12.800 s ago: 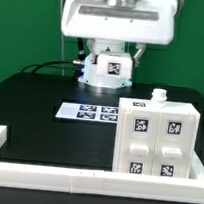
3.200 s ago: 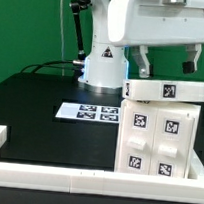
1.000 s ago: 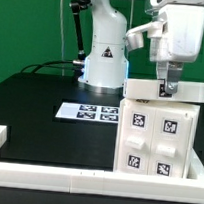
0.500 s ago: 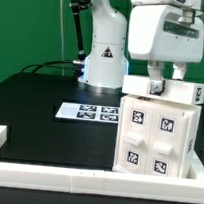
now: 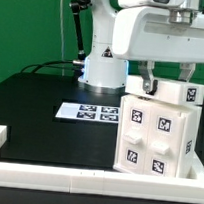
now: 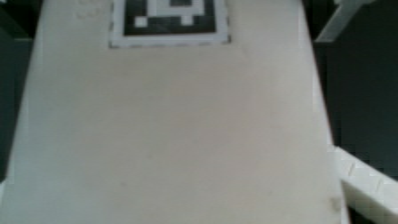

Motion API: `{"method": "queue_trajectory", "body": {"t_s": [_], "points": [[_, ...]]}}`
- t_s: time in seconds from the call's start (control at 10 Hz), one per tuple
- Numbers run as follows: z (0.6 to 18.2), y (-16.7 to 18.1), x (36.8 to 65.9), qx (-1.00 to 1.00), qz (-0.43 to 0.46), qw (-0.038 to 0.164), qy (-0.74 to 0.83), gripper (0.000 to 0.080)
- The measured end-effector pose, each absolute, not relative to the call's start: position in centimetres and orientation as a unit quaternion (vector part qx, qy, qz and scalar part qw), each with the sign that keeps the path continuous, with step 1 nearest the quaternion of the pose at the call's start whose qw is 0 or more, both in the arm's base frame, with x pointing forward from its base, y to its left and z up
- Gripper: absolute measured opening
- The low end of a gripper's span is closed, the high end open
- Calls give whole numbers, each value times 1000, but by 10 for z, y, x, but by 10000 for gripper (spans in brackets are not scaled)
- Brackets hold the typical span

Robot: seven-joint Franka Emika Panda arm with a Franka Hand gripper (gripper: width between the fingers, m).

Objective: Assemble cabinet

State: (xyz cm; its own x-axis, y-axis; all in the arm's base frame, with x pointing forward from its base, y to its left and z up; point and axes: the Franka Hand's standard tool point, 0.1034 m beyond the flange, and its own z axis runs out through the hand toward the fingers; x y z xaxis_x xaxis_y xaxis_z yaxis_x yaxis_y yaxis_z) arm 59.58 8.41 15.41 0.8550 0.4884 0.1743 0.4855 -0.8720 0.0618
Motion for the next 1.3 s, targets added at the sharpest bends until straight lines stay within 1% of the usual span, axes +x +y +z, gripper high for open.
{"method": "queue_trajectory", "body": {"t_s": [0.1,0.2,0.3,0.5,0.7,0.9,1.3], "points": [[154,84,596,968,93,6,233,560],[154,83,595,979,95,-3,180,560],[153,82,595,988,99,-17,122,560],[154,82,595,995,96,-36,5,560],[154,81,595,992,93,-47,-70,560],[153,80,595,988,90,-51,-112,560],[152,78,592,956,77,-69,-276,560]]}}
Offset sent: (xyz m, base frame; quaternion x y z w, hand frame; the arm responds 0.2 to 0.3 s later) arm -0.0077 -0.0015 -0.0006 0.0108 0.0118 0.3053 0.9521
